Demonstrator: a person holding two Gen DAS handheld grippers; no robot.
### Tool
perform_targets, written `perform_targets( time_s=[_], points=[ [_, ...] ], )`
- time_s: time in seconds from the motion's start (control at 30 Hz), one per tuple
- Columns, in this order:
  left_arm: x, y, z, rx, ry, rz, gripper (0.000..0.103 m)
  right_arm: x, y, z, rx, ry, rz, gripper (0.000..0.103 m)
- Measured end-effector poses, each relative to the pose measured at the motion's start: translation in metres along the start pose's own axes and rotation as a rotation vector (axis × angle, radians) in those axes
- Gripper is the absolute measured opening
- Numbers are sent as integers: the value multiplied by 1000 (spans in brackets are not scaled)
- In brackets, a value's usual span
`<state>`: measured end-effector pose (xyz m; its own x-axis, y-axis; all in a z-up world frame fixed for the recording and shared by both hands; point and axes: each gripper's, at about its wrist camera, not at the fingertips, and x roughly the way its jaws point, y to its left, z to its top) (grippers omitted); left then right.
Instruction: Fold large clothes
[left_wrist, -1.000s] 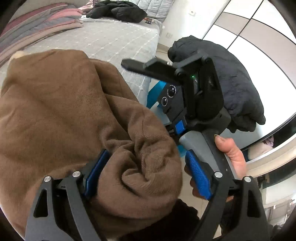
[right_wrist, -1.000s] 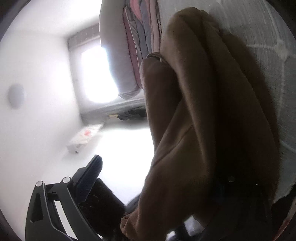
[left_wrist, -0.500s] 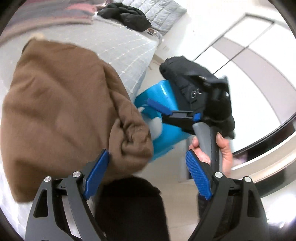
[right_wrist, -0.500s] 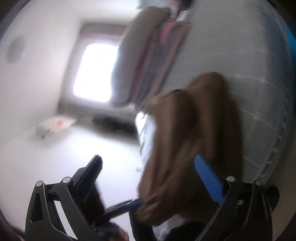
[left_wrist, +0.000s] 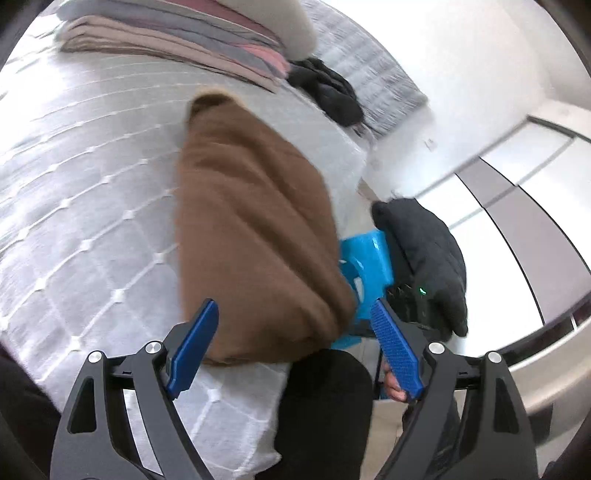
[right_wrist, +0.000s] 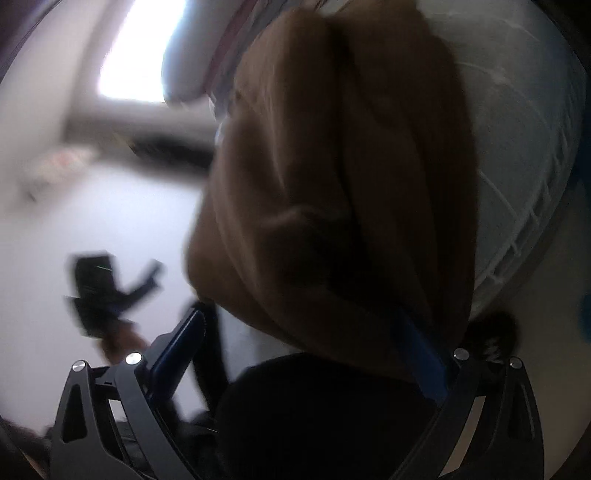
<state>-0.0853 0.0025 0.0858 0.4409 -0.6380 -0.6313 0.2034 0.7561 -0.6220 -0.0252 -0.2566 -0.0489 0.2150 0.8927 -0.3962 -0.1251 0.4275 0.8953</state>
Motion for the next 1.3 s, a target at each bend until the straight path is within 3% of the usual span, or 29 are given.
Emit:
perform_targets(
  time_s=[0.1, 0.17, 0.23, 0.27, 0.33, 0.37, 0.4, 0.43, 0.47, 0.53, 0.67, 0.8, 0.9, 1.03, 1.13, 1.2, 1.3],
  points=[
    [5, 15, 3, -25, 6, 25, 80, -28, 34, 4, -99, -105, -13, 96],
    [10, 25, 4, -37, 6, 43, 80, -41, 72, 7, -219, -188, -104, 96],
    [14, 38, 7, -71, 4, 48, 80, -41, 96, 7, -288, -197, -194, 96],
    [18, 45, 7, -94, 3, 49, 80, -41, 106, 7, -304, -185, -266, 96],
    [21, 56, 6, -124, 6, 58, 80, -17, 103, 13, -324, -142, -582, 96],
    [25, 62, 5, -144, 13, 65, 80, 7, 84, 14, -328, -65, -755, 96],
    [27, 67, 4, -158, 18, 64, 80, 17, 69, 12, -304, -19, -760, 96],
    [29, 71, 4, -165, 22, 63, 80, 23, 53, 10, -261, 13, -725, 96],
    [30, 76, 3, -171, 27, 68, 80, 18, 39, 6, -206, 7, -661, 96],
    [34, 84, 3, -177, 41, 84, 80, -1, 39, 5, -189, -45, -619, 96],
    [44, 97, 8, -181, 58, 103, 80, -40, 93, 14, -330, -206, -562, 96],
    [50, 101, 14, -200, 42, 68, 80, -58, 91, 67, -236, -183, -225, 96],
    [51, 102, 16, -195, 33, 42, 80, -52, 70, 110, -131, -145, -91, 96],
    [48, 106, 18, -168, 18, 31, 80, -44, 29, 148, -23, -69, -154, 96],
    [47, 120, 19, -197, 1, 11, 81, -45, 28, 154, -33, -65, -68, 97],
    [51, 132, 20, -238, -5, -12, 81, -40, 26, 162, -42, -77, 33, 97],
    [58, 141, 19, -273, -7, -46, 81, -29, 23, 175, -43, -62, 9, 97]
  ],
)
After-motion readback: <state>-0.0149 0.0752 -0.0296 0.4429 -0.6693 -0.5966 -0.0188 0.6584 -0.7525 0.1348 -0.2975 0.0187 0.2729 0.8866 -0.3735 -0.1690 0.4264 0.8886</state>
